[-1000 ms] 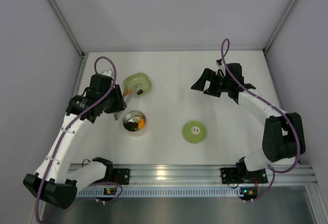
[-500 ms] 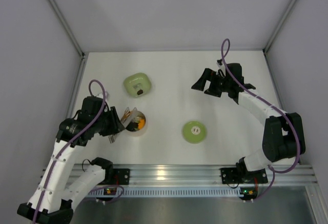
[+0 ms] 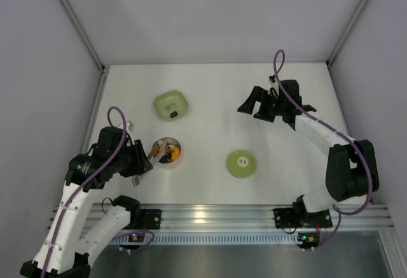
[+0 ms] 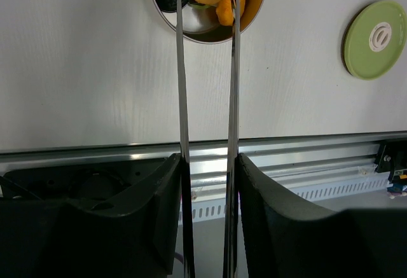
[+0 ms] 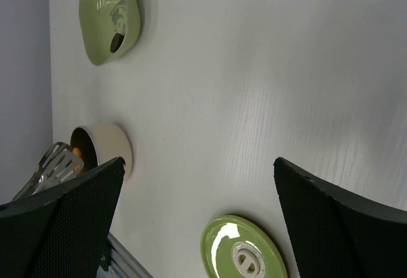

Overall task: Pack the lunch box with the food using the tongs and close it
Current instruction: Place the fake food in the packing box.

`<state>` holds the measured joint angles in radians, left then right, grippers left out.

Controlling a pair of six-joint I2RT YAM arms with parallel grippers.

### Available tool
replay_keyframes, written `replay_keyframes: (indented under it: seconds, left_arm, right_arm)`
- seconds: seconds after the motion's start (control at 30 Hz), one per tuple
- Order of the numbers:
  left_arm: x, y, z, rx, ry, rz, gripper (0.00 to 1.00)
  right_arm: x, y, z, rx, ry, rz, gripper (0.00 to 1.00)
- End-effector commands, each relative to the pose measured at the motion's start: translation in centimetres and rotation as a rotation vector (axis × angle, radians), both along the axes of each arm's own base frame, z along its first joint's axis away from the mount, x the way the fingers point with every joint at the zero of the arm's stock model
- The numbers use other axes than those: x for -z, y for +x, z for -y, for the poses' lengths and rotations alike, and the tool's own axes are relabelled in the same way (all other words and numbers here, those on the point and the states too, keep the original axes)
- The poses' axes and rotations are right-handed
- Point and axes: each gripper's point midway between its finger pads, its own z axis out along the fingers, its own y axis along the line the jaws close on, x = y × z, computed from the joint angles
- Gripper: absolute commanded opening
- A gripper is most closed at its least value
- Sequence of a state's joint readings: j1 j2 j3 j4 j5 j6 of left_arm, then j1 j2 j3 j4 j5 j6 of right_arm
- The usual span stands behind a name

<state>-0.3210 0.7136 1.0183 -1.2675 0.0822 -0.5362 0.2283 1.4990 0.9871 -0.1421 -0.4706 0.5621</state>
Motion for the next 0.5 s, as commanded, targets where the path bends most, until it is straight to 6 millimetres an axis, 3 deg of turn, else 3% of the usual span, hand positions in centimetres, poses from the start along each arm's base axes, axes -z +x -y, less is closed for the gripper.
replay_keyframes:
  seconds: [0.0, 0.47]
  left_arm:
    - [-0.7, -0.1, 0.1, -0.009, -0.015, 0.011, 0.43]
    - [-1.7, 0.9, 0.5, -0.010, -0.028, 0.037, 0.46]
  right_arm:
    - [-2.1, 0.6, -0.7, -0.011, 0.012, 0.092, 0.99]
    - [-1.8, 0.9, -0.8, -0.020, 0.006, 0.083, 1.00]
